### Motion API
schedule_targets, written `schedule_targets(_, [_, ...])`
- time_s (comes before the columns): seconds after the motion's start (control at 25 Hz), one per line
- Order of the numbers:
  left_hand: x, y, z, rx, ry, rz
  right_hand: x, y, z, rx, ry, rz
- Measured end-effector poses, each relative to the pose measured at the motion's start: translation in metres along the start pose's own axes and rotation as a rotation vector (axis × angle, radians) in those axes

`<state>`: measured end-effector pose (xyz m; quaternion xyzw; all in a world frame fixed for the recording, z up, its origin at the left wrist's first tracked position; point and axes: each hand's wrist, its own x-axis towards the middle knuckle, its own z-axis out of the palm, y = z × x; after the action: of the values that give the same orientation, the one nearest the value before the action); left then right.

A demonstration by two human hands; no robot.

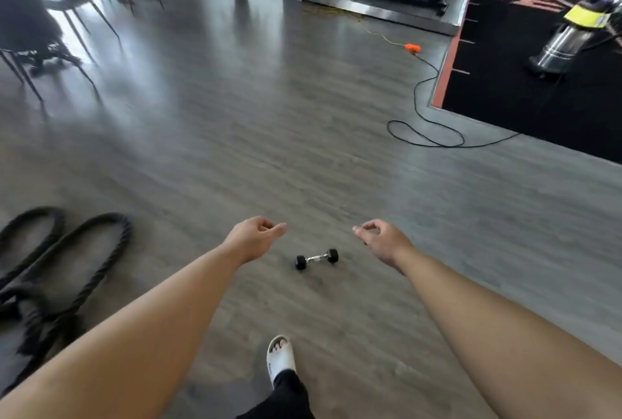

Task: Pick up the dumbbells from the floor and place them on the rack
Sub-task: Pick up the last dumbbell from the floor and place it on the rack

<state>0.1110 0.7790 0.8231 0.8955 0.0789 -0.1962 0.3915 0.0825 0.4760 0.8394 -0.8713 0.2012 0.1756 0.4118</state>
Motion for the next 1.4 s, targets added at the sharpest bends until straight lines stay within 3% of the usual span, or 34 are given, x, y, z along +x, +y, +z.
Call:
schedule_targets(0.32, [0.177,0.071,-0.023,0.05,-0.08,-0.028,0.167,-0.074,-0.047,-0.042,-0.029,0.032])
schedule_targets(0.68, [0.315,0.07,0.026,0.027,0.029,-0.283,0.388,-0.078,-0.026,-0.213,-0.342,-0.039])
schedule_targets(0.92, [0.394,-0.005,0.105,-0.015,0.034,-0.533,0.522,0.011,0.018,-0.365,-0.493,0.06])
schedule_targets(1.12, [0.485,-0.106,0.176,-0.008,0.022,-0.6,0.639,0.093,0.105,-0.439,-0.523,0.081])
schedule_targets(1.4, [0.576,-0.232,0.334,-0.442,-0.032,-0.84,0.739,0.238,0.246,-0.498,-0.55,0.081])
